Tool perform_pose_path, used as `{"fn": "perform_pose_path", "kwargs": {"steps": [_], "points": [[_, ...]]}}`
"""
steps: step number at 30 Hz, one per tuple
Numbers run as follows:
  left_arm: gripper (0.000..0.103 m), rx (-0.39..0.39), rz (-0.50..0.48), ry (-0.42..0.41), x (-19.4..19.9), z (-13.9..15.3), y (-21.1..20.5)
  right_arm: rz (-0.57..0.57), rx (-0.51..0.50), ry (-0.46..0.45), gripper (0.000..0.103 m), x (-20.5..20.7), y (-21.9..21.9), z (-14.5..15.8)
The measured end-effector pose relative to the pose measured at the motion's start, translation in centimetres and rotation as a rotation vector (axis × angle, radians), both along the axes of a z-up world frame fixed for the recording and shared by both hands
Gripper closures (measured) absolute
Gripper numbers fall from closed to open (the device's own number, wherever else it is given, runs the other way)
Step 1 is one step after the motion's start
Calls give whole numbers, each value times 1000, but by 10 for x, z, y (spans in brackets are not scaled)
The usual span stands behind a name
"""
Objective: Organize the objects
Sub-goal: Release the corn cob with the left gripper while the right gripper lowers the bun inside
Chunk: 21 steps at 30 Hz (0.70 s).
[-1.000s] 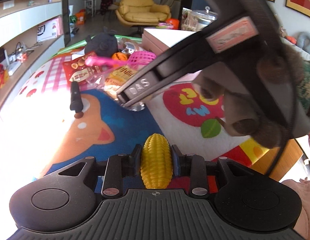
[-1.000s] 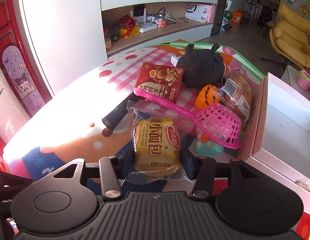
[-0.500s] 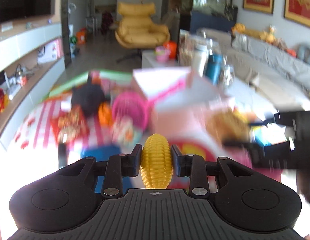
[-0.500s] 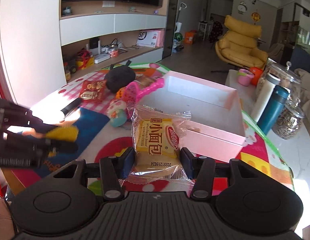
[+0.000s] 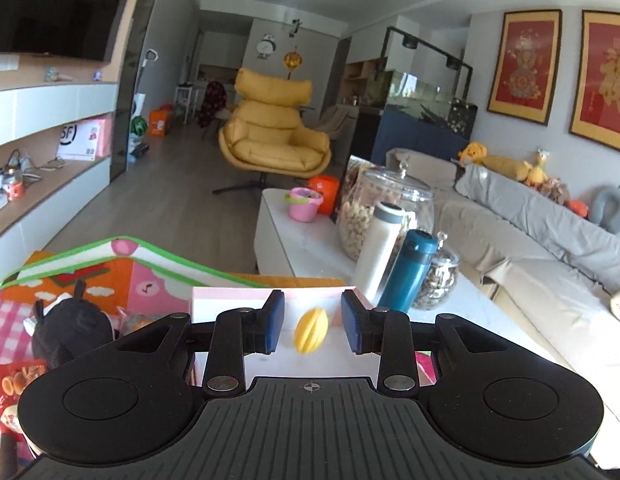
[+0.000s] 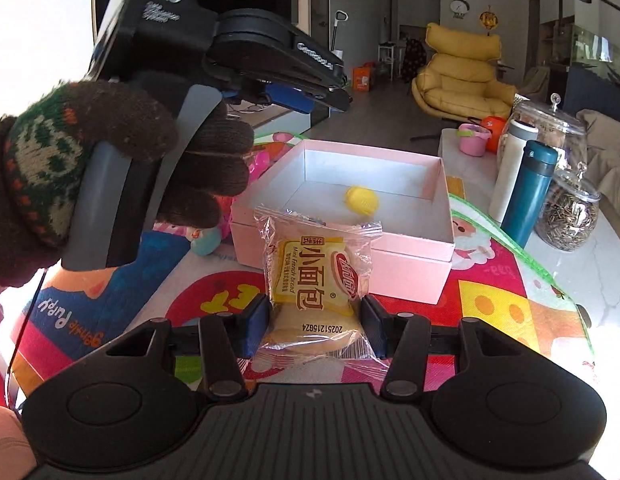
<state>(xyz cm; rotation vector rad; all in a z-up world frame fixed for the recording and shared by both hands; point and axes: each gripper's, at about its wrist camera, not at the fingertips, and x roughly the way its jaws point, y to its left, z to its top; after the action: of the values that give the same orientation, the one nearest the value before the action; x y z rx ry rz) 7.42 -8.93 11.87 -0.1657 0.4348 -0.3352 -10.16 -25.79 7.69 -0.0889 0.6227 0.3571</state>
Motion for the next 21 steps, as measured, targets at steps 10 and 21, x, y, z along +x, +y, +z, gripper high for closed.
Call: {"fn": "perform_pose_path", "kwargs": {"steps": [10,21], "points": [[68,105,31,45,-96,-32,61,-142,-80,-197,38,83,22,42],[67,205,211,101,-130,-76,119,-162,-139,-100,17,51,48,-25]]}}
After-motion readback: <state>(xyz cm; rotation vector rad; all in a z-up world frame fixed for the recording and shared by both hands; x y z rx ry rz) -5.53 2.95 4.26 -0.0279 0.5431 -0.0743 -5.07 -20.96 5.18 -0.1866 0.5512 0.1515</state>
